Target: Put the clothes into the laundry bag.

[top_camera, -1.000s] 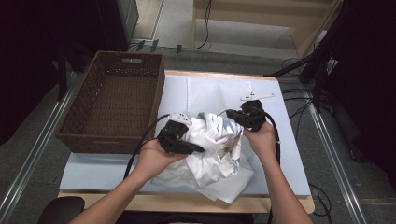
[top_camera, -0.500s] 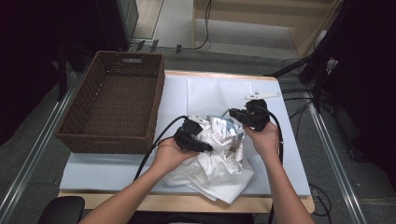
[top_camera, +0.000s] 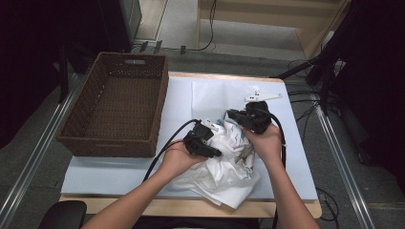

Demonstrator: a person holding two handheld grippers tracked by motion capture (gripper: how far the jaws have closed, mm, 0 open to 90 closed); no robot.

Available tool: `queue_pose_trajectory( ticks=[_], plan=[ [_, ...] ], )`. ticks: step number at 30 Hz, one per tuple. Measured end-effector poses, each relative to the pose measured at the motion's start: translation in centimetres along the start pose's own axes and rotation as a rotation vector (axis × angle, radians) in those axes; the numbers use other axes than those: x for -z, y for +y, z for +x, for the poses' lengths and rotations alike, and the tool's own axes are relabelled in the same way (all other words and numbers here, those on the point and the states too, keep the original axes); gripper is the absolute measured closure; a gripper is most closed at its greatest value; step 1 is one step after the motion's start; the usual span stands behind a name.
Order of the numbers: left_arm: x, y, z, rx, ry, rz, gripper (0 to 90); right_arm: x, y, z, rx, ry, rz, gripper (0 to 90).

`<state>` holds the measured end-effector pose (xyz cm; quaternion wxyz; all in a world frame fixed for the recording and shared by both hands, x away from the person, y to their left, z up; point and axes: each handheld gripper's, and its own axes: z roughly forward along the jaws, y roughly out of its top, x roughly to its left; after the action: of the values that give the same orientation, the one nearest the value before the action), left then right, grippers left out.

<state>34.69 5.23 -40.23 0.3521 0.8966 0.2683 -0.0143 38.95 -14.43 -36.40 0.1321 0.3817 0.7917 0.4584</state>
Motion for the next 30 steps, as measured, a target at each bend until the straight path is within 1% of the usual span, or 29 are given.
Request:
queue_pose_trajectory(
  ticks=[1, 2, 3, 5, 7, 8, 9, 10, 11, 13, 14, 15, 16, 17, 20, 21, 22, 23, 25, 26, 27, 30],
  plan=[
    [0.0, 0.2, -0.4, -0.018, 0.004, -0.001, 66.5, 0.0, 0.1, 0.2, 0.003, 0.004, -0.007, 90.0],
    [0.0, 0.4, -0.8, -0.049, 0.012, 0.01, 66.5, 0.1, 0.3, 0.4, 0.016, -0.006, -0.018, 90.0],
    [-0.1, 0.5, -1.0, -0.066, 0.021, 0.018, 66.5, 0.1, 0.3, 0.4, 0.016, -0.006, -0.018, 90.0],
    [-0.5, 0.4, -1.1, -0.07, 0.012, 0.031, 66.5, 0.3, 0.4, 0.5, 0.008, -0.008, -0.033, 90.0],
    [-0.9, 0.4, -1.3, -0.103, 0.001, 0.041, 66.4, 0.4, 0.4, 0.5, -0.002, -0.002, -0.037, 90.0],
    [-1.0, 0.4, -1.4, -0.113, 0.004, 0.048, 66.4, 0.4, 0.4, 0.5, 0.0, -0.001, -0.038, 90.0],
    [-1.1, 0.4, -1.3, -0.108, 0.002, 0.045, 66.4, 0.4, 0.4, 0.5, 0.002, -0.001, -0.035, 90.0],
    [-1.3, 0.5, -1.0, -0.094, 0.0, 0.052, 66.3, 0.4, 0.4, 0.6, 0.002, 0.001, -0.034, 90.0],
    [-1.6, 0.5, -0.4, -0.066, -0.001, 0.057, 66.4, 0.4, 0.4, 0.6, 0.0, 0.009, -0.032, 90.0],
    [-2.0, 0.5, 1.1, 0.007, 0.005, 0.064, 66.4, 0.4, 0.4, 0.6, -0.001, 0.019, -0.024, 90.0],
    [-2.1, 0.5, 1.8, 0.059, -0.001, 0.061, 66.4, 0.4, 0.4, 0.6, 0.003, 0.016, -0.016, 90.0],
    [-2.0, 0.4, 2.5, 0.098, -0.013, 0.055, 66.5, 0.5, 0.3, 0.7, 0.006, 0.007, -0.003, 90.0],
    [-1.9, 0.4, 2.9, 0.132, -0.018, 0.044, 66.6, 0.5, 0.2, 0.6, 0.011, -0.001, 0.005, 90.0],
    [-1.7, 0.3, 3.1, 0.156, -0.025, 0.042, 66.7, 0.5, 0.0, 0.6, 0.011, -0.006, 0.008, 90.0],
    [-1.3, 0.3, 3.4, 0.167, -0.022, 0.047, 66.7, 0.8, -0.3, 0.2, 0.004, -0.001, 0.005, 90.0],
    [-1.2, 0.2, 3.4, 0.176, -0.018, 0.037, 66.7, 1.0, -0.4, 0.0, 0.011, -0.008, 0.012, 90.0],
    [-1.0, 0.2, 3.6, 0.18, -0.015, 0.04, 66.8, 1.3, -0.5, -0.3, 0.026, -0.025, 0.027, 90.0],
    [-0.8, 0.1, 3.8, 0.187, -0.004, 0.029, 66.8, 1.3, -0.5, -0.3, 0.026, -0.025, 0.027, 90.0],
    [-0.5, -0.1, 4.3, 0.202, 0.004, 0.031, 66.8, 1.6, -0.7, -0.5, 0.02, -0.015, 0.033, 90.0],
    [-0.3, -0.2, 4.5, 0.213, 0.012, 0.028, 66.7, 1.7, -0.7, -0.5, 0.019, -0.009, 0.034, 90.0],
    [-0.2, -0.3, 4.8, 0.225, 0.011, 0.026, 66.7, 1.8, -0.7, -0.5, 0.021, 0.0, 0.032, 90.0],
    [-0.3, -0.3, 5.2, 0.277, 0.022, 0.021, 66.7, 1.8, -0.6, -0.1, 0.024, 0.013, 0.037, 90.0]
  ],
)
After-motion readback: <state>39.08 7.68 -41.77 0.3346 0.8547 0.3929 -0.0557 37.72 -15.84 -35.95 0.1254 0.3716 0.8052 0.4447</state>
